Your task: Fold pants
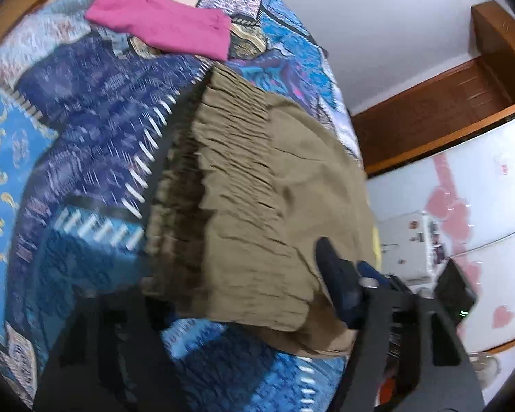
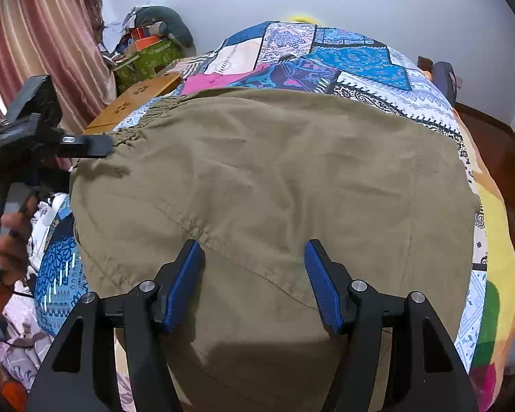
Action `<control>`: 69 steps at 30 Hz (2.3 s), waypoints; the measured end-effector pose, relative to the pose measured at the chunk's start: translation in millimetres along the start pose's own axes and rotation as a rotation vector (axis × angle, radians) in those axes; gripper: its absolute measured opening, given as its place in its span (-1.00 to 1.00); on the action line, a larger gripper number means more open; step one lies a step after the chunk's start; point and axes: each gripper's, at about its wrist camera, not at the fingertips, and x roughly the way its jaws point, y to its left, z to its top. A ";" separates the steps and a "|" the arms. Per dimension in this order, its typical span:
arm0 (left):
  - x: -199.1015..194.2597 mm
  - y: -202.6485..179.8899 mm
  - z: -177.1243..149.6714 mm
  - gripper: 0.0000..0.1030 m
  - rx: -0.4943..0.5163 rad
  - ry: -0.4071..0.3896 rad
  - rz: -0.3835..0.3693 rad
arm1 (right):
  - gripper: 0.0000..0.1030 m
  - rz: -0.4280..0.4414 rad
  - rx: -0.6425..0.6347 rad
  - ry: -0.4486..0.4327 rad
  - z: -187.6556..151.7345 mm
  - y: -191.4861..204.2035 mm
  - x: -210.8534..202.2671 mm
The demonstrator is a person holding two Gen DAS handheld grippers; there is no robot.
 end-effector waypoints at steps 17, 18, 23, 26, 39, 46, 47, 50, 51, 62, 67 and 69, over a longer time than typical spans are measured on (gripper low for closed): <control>-71.9 -59.8 -41.0 -0.34 0.445 -0.342 0.586 | 0.14 0.087 -0.059 0.070 32.6 56.2 15.1; -79.3 -58.7 -45.0 -0.35 0.458 -0.358 0.607 | 0.14 0.096 -0.085 0.089 32.4 65.6 22.0; -96.3 -58.2 -55.0 -0.35 0.486 -0.384 0.643 | 0.15 0.125 -0.158 0.106 34.1 93.7 33.7; -98.7 -68.0 -55.0 -0.35 0.500 -0.400 0.626 | 0.15 0.124 -0.126 0.092 33.6 86.9 23.8; -84.0 -161.8 -66.5 -0.43 0.693 -0.460 0.502 | 0.15 -0.085 0.053 0.039 -17.4 -14.0 -49.3; -55.0 -197.2 -75.4 -0.46 0.769 -0.397 0.434 | 0.15 -0.089 0.131 0.066 -48.2 -38.6 -41.8; -51.2 -201.6 -76.2 -0.46 0.776 -0.387 0.426 | 0.19 -0.086 0.145 0.057 -47.4 -40.2 -41.3; -34.1 -212.9 -76.7 -0.46 0.786 -0.337 0.382 | 0.20 -0.082 0.166 0.037 -47.1 -41.7 -39.7; -27.6 -216.2 -76.7 -0.46 0.788 -0.315 0.366 | 0.20 -0.079 0.170 0.030 -47.2 -42.4 -39.5; 52.8 -227.6 -101.8 -0.46 0.799 -0.062 0.282 | 0.20 -0.060 0.186 0.013 -54.6 -45.1 -41.1; 66.9 -217.3 -111.3 -0.46 0.794 -0.002 0.275 | 0.20 -0.053 0.192 0.008 -57.1 -46.4 -41.8; 68.1 -217.5 -114.8 -0.43 0.802 -0.001 0.283 | 0.20 -0.053 0.193 0.006 -57.8 -46.4 -42.2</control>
